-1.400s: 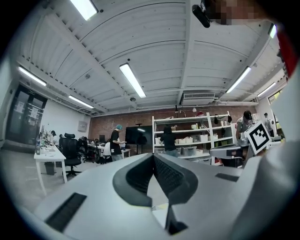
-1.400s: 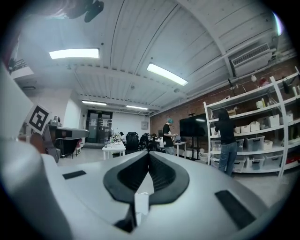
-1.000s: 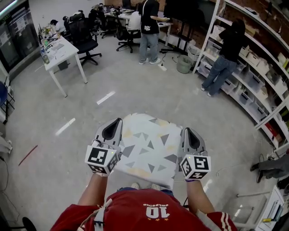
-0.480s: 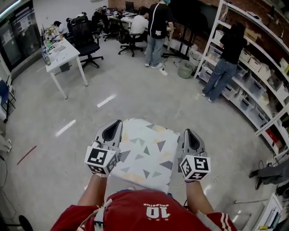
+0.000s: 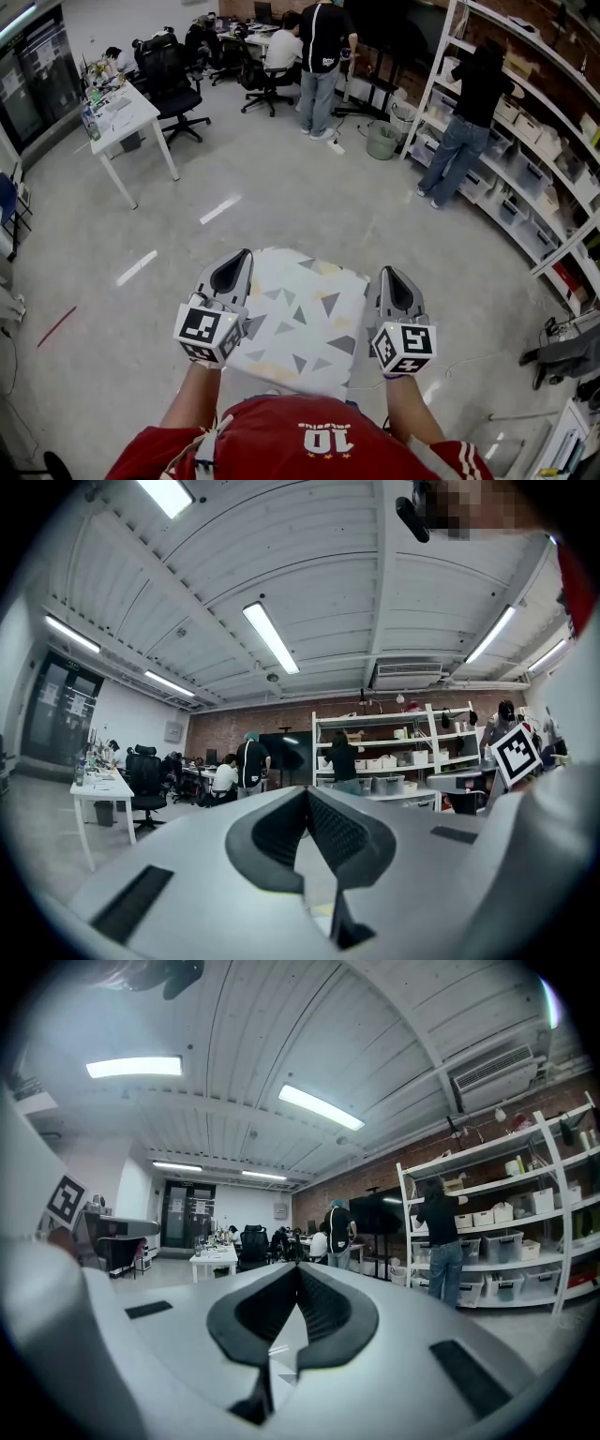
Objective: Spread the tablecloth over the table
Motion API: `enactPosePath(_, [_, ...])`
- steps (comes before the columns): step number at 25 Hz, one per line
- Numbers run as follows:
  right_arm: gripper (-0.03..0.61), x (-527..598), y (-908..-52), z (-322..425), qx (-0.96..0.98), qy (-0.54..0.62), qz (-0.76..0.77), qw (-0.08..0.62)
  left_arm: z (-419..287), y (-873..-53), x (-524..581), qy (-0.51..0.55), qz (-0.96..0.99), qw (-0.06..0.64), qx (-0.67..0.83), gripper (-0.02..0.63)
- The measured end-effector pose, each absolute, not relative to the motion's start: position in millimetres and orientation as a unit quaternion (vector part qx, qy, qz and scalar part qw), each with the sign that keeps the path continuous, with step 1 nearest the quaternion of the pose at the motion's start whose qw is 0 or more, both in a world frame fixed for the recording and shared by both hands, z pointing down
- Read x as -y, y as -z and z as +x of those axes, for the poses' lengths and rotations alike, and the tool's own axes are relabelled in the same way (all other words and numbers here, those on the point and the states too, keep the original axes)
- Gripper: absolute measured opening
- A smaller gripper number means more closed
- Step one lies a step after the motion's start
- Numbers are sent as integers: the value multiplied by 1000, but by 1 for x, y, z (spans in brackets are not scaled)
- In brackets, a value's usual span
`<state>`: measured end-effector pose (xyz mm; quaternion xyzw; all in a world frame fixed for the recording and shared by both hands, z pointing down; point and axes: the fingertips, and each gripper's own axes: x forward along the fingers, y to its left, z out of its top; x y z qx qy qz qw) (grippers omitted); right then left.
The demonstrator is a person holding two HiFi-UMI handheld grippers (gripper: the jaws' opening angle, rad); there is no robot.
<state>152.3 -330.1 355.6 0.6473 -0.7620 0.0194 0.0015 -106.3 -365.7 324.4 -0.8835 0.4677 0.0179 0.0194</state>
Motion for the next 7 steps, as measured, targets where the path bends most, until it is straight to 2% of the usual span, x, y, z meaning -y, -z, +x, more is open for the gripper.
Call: enactPosePath(7, [14,333,-349,158,763,-17,646,-1,-98,-319,369,-18,-885,22,-465,2])
